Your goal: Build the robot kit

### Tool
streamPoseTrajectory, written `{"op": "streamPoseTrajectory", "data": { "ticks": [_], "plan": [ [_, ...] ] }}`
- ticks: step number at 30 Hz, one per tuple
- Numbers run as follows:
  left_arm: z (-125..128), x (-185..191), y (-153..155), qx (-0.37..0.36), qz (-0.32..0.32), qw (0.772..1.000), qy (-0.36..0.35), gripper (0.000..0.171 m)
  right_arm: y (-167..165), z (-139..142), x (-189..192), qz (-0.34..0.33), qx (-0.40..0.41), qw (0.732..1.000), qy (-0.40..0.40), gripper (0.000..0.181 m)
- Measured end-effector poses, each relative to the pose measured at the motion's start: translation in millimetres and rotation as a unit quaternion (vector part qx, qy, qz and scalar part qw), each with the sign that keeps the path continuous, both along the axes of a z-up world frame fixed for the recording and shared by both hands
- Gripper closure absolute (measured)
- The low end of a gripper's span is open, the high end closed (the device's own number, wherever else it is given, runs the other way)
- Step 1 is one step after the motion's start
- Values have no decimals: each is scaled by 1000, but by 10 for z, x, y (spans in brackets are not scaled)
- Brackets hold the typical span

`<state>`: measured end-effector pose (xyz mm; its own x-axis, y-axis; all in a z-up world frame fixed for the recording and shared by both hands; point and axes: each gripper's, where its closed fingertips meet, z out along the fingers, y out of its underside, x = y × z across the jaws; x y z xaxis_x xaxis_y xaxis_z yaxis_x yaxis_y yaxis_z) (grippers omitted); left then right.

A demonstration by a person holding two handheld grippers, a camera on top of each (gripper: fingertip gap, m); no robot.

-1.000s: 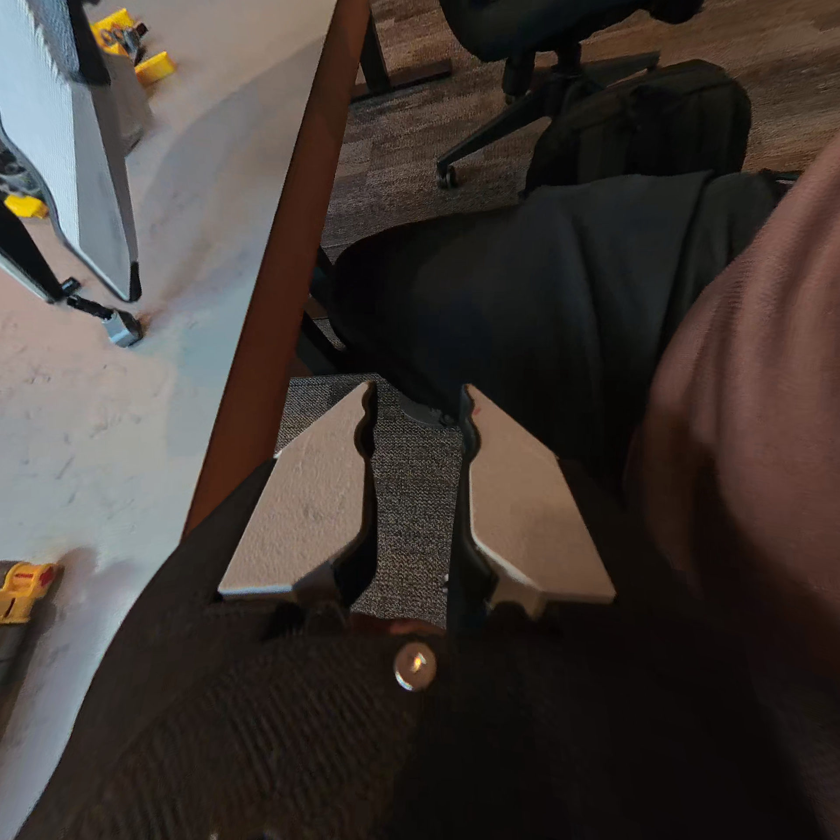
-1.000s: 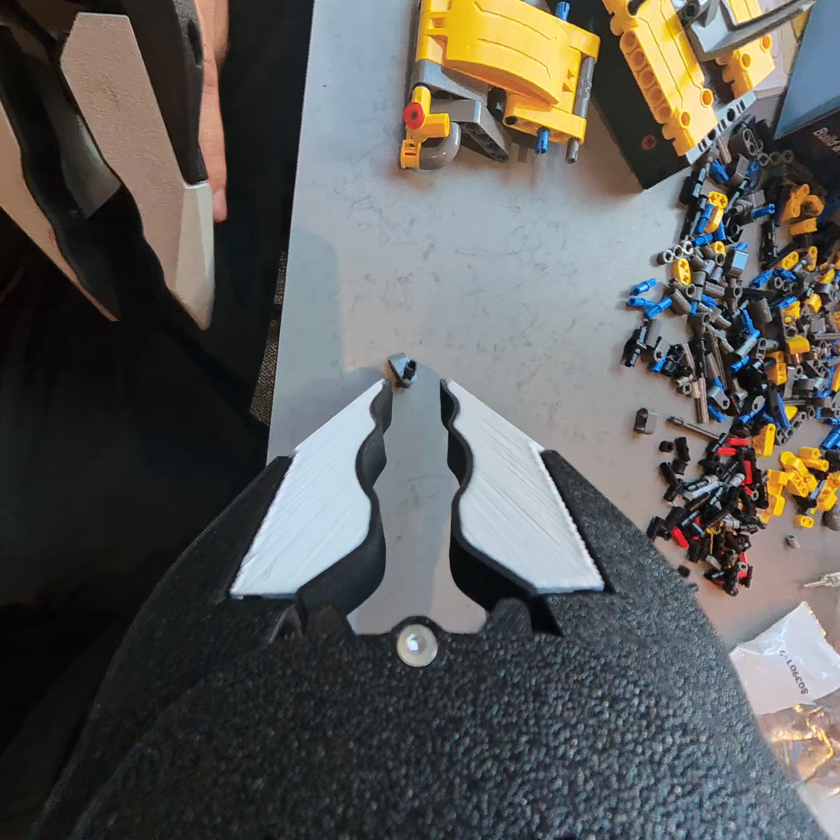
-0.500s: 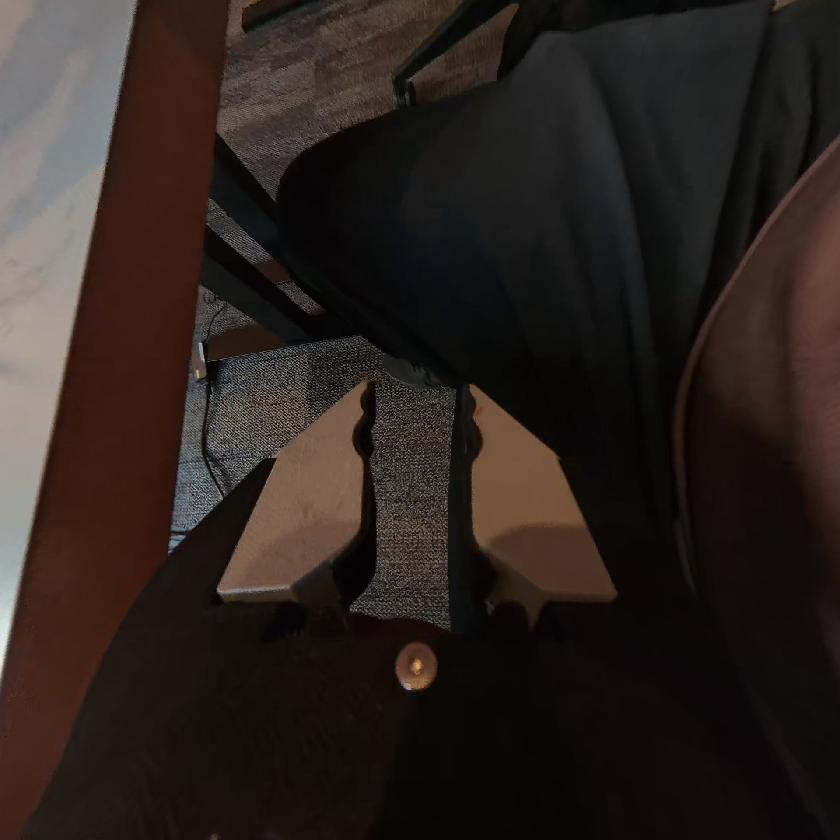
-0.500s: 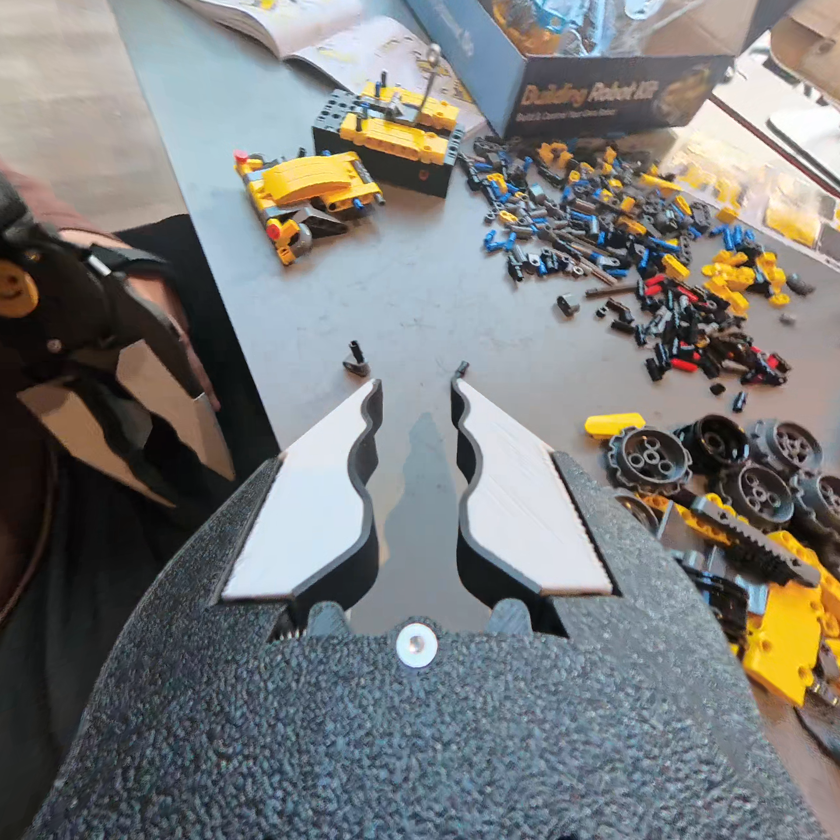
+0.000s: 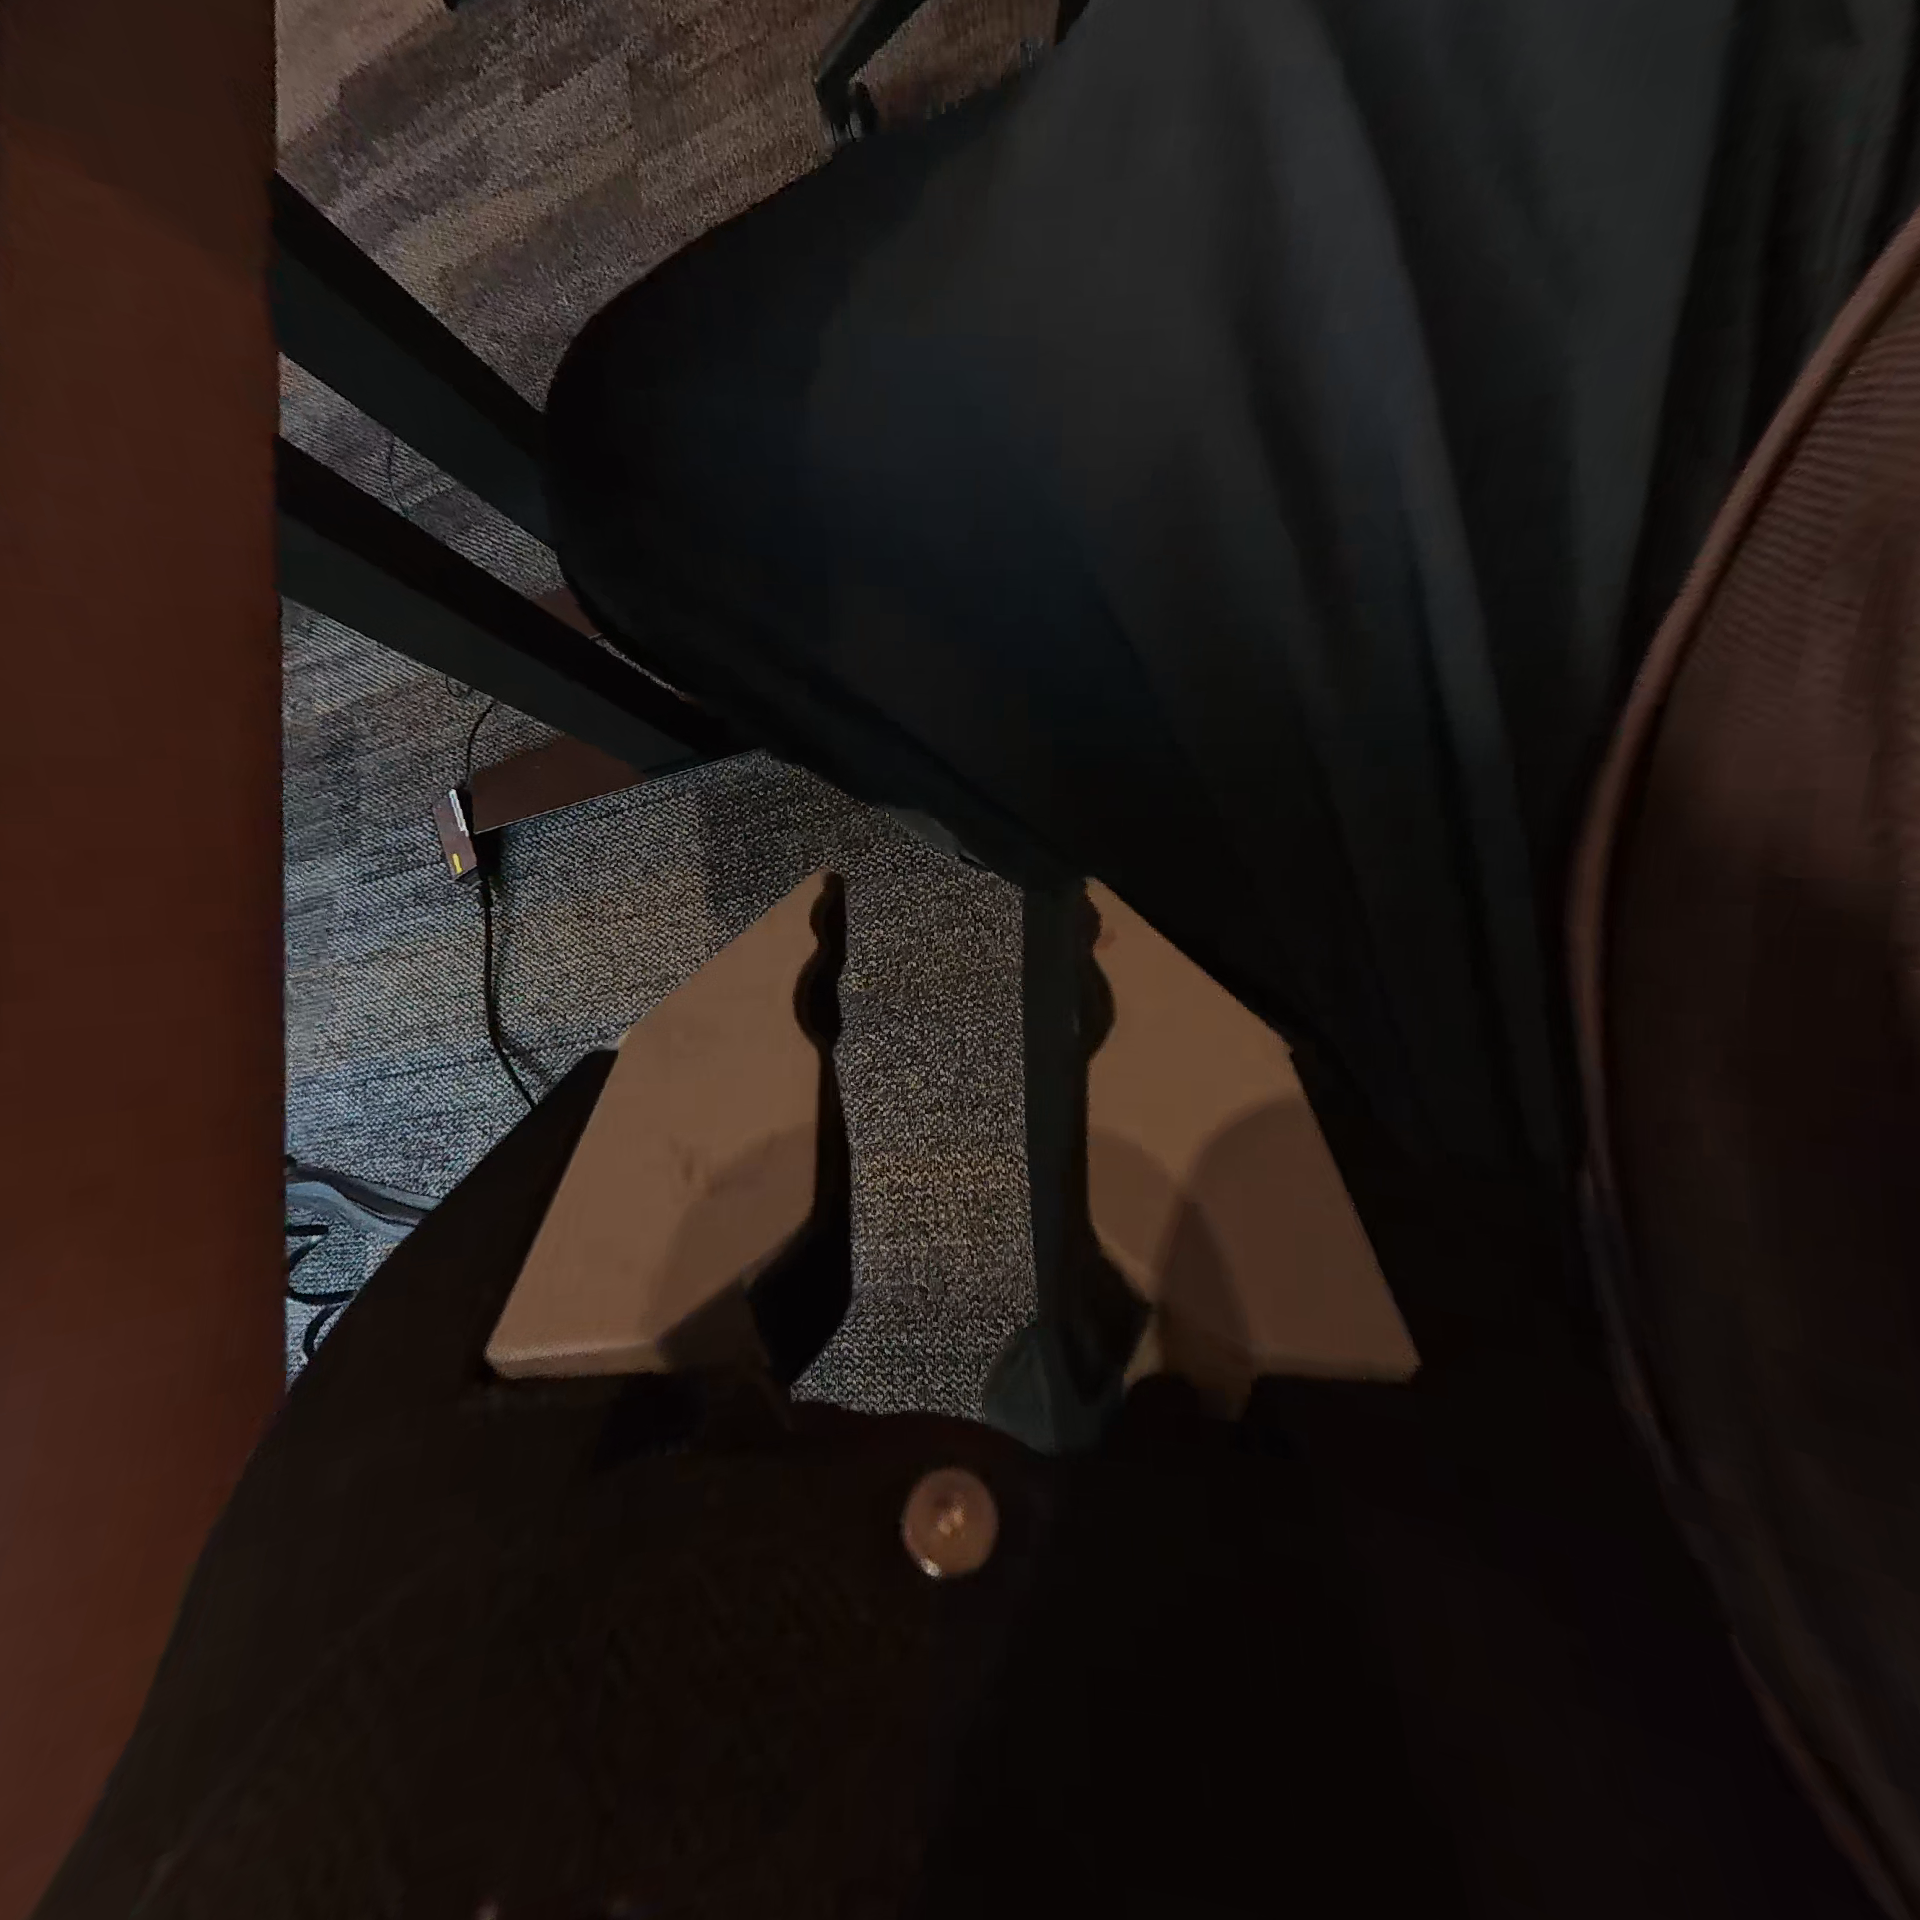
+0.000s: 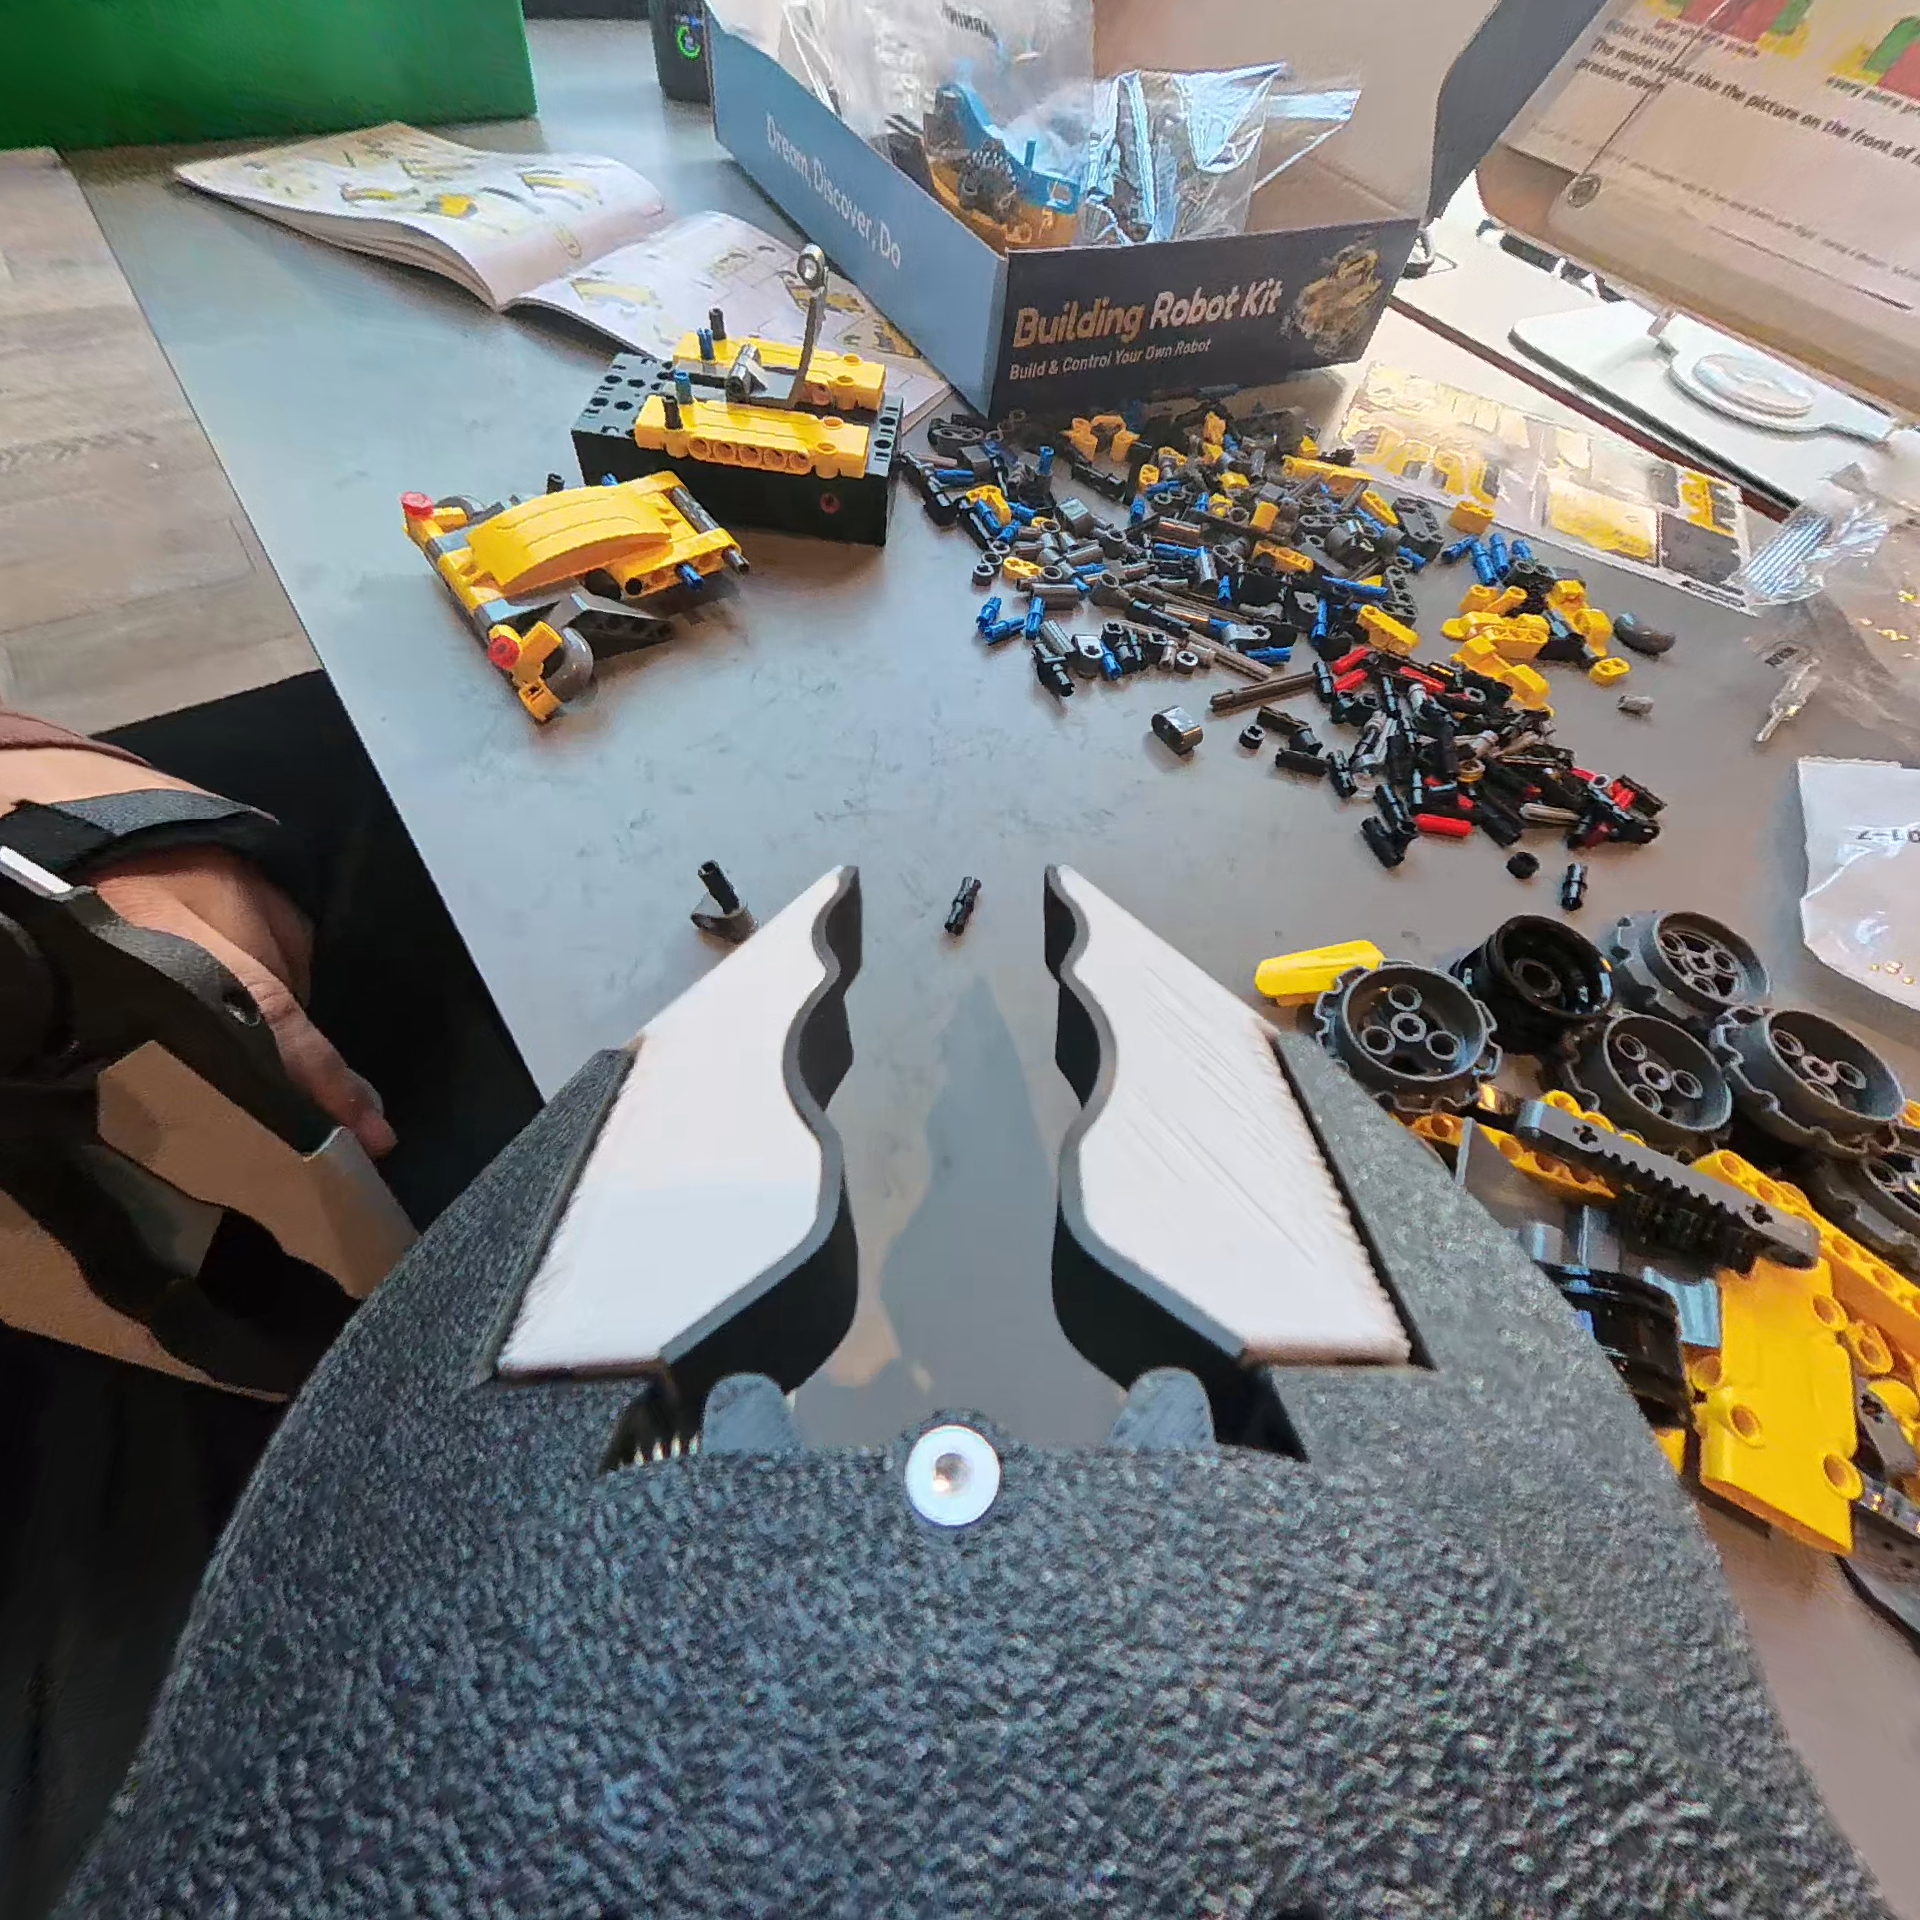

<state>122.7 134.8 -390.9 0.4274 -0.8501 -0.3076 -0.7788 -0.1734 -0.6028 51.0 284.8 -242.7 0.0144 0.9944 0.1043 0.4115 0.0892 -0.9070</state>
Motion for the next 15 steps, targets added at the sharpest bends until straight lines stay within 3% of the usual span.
{"op": "streamPoseTrajectory", "data": {
  "ticks": [7,10,15],
  "plan": [
    [11,-233,-11,-26,31,999,-16,124,-95,3,-87,43,-22,999,-1,153],
    [-22,-318,10,-44,40,998,-35,124,-81,120,-181,69,-44,996,36,152],
    [49,-234,65,-55,48,993,-88,133,77,291,-221,43,-44,994,94,141]
  ]
}}
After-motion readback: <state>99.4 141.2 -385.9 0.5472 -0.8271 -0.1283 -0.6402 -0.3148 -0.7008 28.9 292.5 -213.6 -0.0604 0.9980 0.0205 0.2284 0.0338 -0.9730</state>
